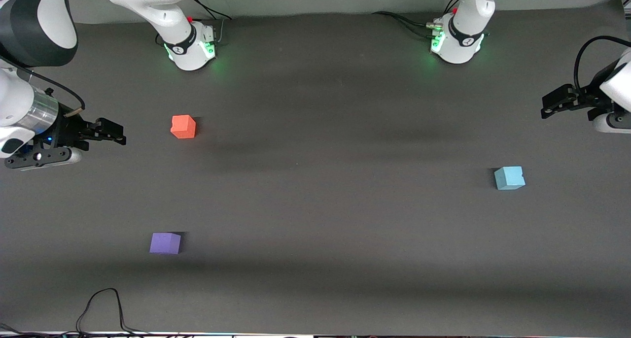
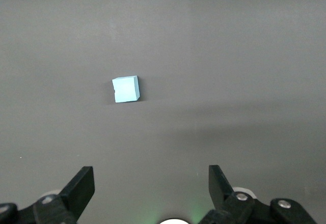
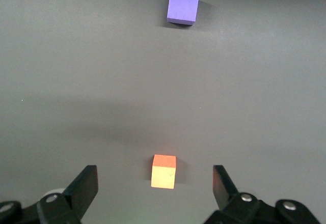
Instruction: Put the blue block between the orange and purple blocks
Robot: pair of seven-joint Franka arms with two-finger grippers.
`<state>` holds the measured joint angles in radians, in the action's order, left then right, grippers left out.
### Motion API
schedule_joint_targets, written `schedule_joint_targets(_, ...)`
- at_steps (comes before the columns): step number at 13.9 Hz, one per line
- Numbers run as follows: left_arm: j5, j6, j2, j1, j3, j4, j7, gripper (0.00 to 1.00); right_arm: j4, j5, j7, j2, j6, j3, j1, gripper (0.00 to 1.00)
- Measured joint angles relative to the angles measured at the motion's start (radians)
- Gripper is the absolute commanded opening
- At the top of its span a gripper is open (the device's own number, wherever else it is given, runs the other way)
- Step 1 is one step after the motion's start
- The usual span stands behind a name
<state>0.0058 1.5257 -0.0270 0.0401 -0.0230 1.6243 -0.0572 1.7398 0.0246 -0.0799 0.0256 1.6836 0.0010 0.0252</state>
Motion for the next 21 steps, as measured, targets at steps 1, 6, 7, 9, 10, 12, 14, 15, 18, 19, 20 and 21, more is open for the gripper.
schedule_joint_targets(1, 0.000, -0.001, 0.000, 0.000, 0.000, 0.000, 0.000, 1.00, 0.000, 0.000, 0.000, 0.000, 0.000, 0.000, 0.000, 1.00)
schedule_joint_targets(6, 0.000, -0.013, 0.003, 0.000, -0.003, 0.001, 0.000, 1.00, 0.000, 0.000, -0.018, 0.000, 0.000, 0.000, 0.000, 1.00)
schedule_joint_targets(7, 0.000, -0.018, 0.004, 0.000, -0.005, 0.002, -0.001, 1.00, 0.000, 0.000, -0.019, 0.000, -0.001, 0.000, 0.000, 1.00)
schedule_joint_targets(9, 0.001, -0.022, 0.007, -0.006, -0.013, 0.005, -0.021, 1.00, 0.000, 0.000, -0.019, 0.000, -0.002, 0.000, 0.000, 1.00)
schedule_joint_targets(10, 0.002, -0.022, 0.007, -0.020, -0.016, 0.011, -0.038, 1.00, 0.000, 0.000, -0.019, 0.000, -0.002, 0.000, 0.000, 1.00)
schedule_joint_targets(12, 0.003, -0.021, 0.008, -0.064, -0.022, 0.027, -0.095, 1.00, 0.000, 0.000, -0.019, 0.000, -0.004, -0.001, 0.000, 1.00)
schedule_joint_targets(14, 0.003, -0.018, 0.007, -0.119, -0.026, 0.039, -0.162, 1.00, 0.000, 0.000, -0.019, 0.000, -0.004, -0.001, 0.000, 1.00)
schedule_joint_targets(15, 0.003, -0.011, 0.007, -0.138, -0.027, 0.045, -0.181, 1.00, -0.001, 0.000, -0.019, 0.000, -0.004, -0.002, 0.000, 1.00)
schedule_joint_targets(18, 0.008, 0.061, 0.005, -0.152, -0.027, 0.094, -0.195, 1.00, -0.002, 0.000, -0.020, 0.000, -0.004, -0.003, 0.000, 1.00)
schedule_joint_targets(19, 0.012, 0.111, 0.005, -0.152, -0.025, 0.128, -0.195, 1.00, -0.002, 0.000, -0.020, 0.000, -0.004, -0.003, 0.000, 1.00)
schedule_joint_targets(20, 0.015, 0.181, 0.006, -0.152, -0.024, 0.178, -0.195, 1.00, -0.002, 0.000, -0.020, 0.000, -0.004, -0.003, 0.000, 1.00)
schedule_joint_targets(21, 0.016, 0.267, 0.008, -0.152, -0.024, 0.242, -0.195, 1.00, -0.002, 0.000, -0.020, 0.000, -0.004, -0.003, 0.000, 1.00)
